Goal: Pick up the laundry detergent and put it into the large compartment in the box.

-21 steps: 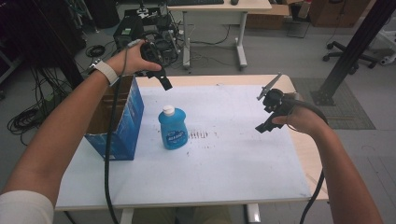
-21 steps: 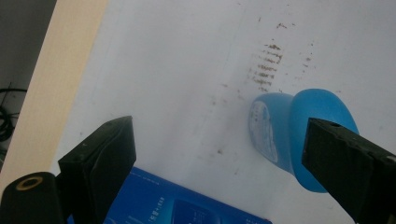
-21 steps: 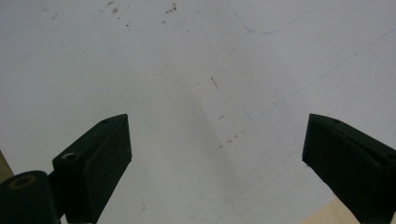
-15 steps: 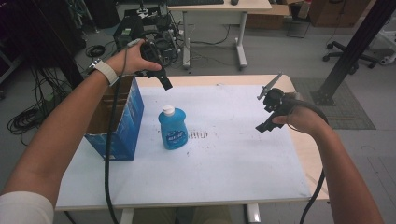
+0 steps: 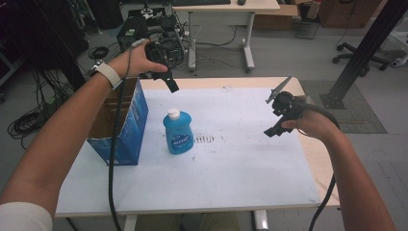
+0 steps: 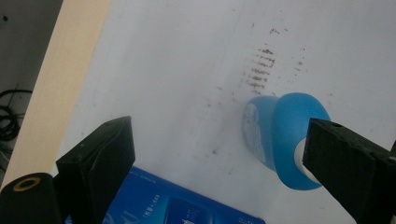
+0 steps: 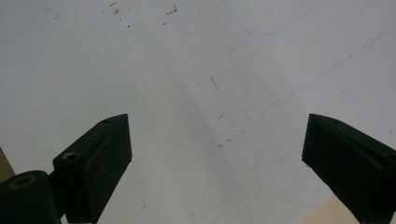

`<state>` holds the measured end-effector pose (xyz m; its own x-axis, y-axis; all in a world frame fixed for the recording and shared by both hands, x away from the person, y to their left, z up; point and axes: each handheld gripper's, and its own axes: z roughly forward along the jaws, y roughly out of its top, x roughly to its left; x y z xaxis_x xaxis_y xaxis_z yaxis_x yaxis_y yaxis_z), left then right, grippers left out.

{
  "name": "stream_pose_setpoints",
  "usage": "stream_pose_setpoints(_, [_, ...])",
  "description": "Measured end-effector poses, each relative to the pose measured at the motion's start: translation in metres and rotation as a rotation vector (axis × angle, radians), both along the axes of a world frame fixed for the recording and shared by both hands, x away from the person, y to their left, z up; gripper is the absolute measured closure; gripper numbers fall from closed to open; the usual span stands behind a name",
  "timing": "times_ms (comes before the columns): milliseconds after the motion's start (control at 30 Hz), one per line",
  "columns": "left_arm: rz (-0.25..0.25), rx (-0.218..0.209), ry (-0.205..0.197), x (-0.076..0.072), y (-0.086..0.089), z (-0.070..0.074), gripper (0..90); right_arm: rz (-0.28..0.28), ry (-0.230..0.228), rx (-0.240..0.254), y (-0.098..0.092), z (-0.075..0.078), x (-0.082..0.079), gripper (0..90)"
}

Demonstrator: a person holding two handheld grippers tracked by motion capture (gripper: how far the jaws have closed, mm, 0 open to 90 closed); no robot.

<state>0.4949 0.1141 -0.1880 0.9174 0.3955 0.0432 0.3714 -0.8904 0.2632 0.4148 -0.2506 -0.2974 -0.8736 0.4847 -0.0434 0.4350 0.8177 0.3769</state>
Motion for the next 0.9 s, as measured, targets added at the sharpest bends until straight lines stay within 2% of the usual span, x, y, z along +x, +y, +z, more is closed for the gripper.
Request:
stream_pose_setpoints(467, [0.018, -0.009, -0.002, -0.008, -0.001, 0.010, 9.4, 0.010, -0.008, 0.001, 0.001, 0.002, -0.002, 8.4])
stream_pose_setpoints(900, [0.023, -0.012, -0.005, -0.025, -0.003, 0.022, 8.0, 0.015, -0.017, 0.000, 0.001, 0.005, -0.004, 8.4])
